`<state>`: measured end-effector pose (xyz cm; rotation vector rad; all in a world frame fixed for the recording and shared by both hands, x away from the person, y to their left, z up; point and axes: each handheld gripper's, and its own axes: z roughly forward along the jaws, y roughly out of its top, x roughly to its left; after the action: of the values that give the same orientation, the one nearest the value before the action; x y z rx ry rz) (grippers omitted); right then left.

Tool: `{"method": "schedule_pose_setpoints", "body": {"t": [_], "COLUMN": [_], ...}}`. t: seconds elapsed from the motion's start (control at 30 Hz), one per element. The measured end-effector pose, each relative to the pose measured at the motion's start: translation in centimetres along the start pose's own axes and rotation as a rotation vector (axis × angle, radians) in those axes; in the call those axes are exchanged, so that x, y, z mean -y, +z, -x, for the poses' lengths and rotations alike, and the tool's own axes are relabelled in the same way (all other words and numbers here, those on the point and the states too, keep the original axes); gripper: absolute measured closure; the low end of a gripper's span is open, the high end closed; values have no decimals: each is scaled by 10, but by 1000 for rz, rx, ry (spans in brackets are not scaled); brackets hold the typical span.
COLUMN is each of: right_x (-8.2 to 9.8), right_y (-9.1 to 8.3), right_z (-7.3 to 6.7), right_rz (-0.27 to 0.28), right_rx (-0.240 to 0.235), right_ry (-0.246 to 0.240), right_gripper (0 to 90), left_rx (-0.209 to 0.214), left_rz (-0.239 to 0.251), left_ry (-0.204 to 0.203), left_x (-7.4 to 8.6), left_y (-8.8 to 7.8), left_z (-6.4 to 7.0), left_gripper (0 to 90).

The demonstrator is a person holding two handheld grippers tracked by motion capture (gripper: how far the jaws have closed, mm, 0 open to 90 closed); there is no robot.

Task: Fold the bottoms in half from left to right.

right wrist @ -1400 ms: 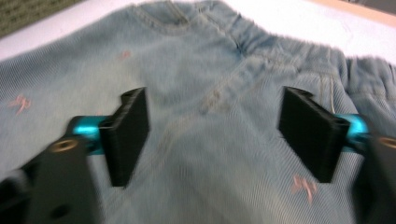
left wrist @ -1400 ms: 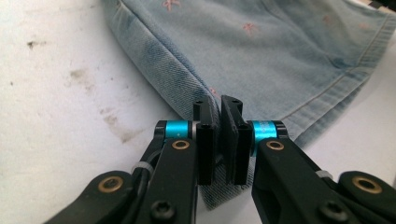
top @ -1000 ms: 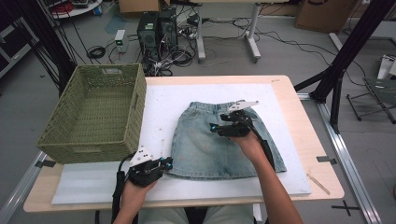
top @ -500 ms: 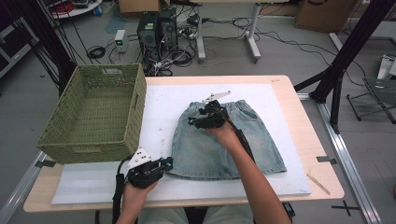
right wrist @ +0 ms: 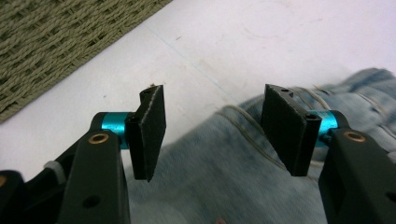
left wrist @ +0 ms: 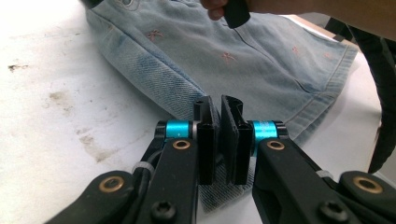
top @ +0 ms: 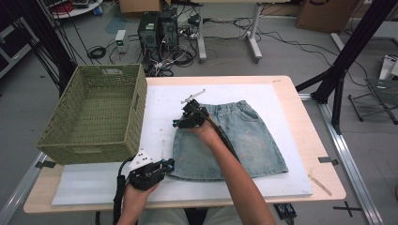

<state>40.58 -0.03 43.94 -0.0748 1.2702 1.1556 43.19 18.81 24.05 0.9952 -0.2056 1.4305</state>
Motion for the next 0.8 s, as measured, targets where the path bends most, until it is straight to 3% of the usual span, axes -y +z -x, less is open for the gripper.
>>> {"method": "schedule_pose_setpoints", "body": {"t": [0.1, 0.2, 0.4, 0.5, 0.63, 0.8], "right_x": [-2, -2, -2, -2, -3, -3], "right_y": [7, 9, 8, 5, -4, -25], "right_z": [-6, -6, -4, -3, -3, 6], "right_rz": [-50, -77, -99, -95, -67, -9], "right_rx": [16, 57, 50, 46, 55, 37], "right_ry": [-17, -31, -4, 10, -9, 38], "right_gripper": [444, 558, 806, 830, 835, 836], "left_rx": [0, 0, -3, 7, 48, 113], "left_rz": [2, -2, 9, 12, 34, 50], "left_ry": [-4, -2, -6, -4, 0, 13], "left_x": [0, 1, 0, -2, -11, -27], "left_y": [0, 0, 0, 1, 3, 9], "left_z": [0, 0, 1, 2, 4, 10], "left_gripper": [843, 843, 843, 843, 843, 840]}}
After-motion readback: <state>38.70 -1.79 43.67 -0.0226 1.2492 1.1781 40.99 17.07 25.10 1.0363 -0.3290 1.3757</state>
